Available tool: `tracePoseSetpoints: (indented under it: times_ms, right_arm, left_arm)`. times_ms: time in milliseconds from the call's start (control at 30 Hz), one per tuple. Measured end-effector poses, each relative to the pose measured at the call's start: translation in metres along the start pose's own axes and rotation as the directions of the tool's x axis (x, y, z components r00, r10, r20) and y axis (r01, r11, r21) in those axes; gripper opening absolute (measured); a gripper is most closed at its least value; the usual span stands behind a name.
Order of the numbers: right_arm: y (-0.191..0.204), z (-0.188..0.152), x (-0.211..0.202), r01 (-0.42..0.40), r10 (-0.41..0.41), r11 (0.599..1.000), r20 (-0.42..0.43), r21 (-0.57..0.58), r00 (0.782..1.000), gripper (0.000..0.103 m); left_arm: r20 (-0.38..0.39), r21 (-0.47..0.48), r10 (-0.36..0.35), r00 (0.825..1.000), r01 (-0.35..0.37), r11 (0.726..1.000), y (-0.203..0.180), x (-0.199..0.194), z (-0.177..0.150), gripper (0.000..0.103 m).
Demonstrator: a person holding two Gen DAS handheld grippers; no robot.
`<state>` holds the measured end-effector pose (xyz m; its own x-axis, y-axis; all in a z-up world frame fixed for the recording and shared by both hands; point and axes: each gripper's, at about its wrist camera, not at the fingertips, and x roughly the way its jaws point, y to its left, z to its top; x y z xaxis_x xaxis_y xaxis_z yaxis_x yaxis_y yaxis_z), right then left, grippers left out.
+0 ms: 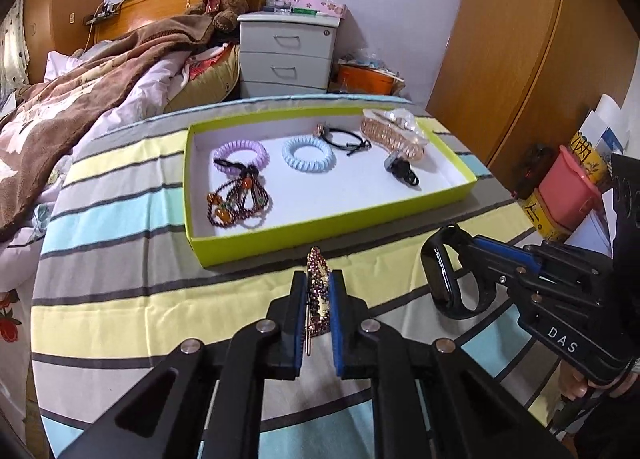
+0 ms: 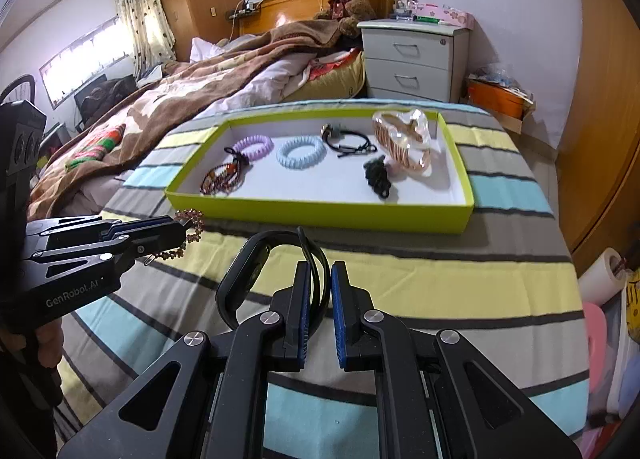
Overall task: Organize jewelry
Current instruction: 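Carry the heart clip and black wristband over the green box with both grippers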
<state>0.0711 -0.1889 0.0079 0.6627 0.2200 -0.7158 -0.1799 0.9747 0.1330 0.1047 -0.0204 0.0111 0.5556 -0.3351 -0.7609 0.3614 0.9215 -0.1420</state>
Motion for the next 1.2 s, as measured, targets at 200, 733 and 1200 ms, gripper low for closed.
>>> tracePoseSetpoints:
  times_ms: [200,733,1200]
  right_arm:
    - [-0.001,0.018,-0.005,0.002,-0.002,1.0,0.031,-0.001,1.0,0.011]
    - [-0.008,0.065,0.029,0.041,-0.041,0.999,0.019,-0.021,0.999,0.01]
    - [-0.021,0.079,0.078,0.08,-0.081,0.997,-0.065,-0.021,0.995,0.01]
  left_arm:
    - [0.03,-0.018,-0.009,1.0,0.009,1.0,0.005,-0.008,0.017,0.011]
    - [0.047,-0.073,-0.031,0.998,0.035,0.997,0.018,0.017,0.069,0.011]
    - [-0.005,-0.101,-0.045,0.999,0.044,0.994,0.021,0.064,0.085,0.011]
